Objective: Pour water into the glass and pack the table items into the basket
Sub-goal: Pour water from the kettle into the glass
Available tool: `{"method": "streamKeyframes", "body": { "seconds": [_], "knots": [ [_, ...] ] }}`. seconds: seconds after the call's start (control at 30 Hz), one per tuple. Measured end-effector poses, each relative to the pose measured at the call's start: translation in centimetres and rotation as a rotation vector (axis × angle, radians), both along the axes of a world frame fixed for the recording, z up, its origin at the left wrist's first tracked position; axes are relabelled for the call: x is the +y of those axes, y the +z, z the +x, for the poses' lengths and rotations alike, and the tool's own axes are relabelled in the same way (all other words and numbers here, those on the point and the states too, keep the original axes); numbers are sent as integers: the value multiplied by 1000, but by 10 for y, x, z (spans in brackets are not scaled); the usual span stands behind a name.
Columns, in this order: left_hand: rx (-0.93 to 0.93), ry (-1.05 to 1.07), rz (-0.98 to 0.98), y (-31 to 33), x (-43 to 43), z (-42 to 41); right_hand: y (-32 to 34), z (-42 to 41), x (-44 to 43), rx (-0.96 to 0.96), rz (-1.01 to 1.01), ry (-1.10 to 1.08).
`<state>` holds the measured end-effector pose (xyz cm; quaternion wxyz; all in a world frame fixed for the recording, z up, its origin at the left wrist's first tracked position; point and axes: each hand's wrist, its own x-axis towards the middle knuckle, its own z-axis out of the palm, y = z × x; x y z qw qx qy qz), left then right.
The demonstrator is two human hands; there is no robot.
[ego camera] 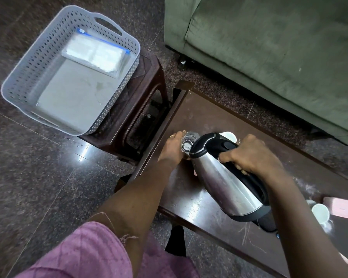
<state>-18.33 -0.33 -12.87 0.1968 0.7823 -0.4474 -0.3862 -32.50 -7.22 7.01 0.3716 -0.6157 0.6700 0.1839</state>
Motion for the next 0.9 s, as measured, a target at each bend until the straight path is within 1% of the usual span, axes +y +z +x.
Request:
{"method": "streamKeyframes", "body": {
  "seconds": [0.47, 0.9],
  "knots": [
    [-5, -9, 6, 2, 0, 2, -3, 0, -2, -7, 1, -2],
    [29, -5, 25, 7, -1, 2, -5, 0, -4, -5, 7, 6]
  ]
}}
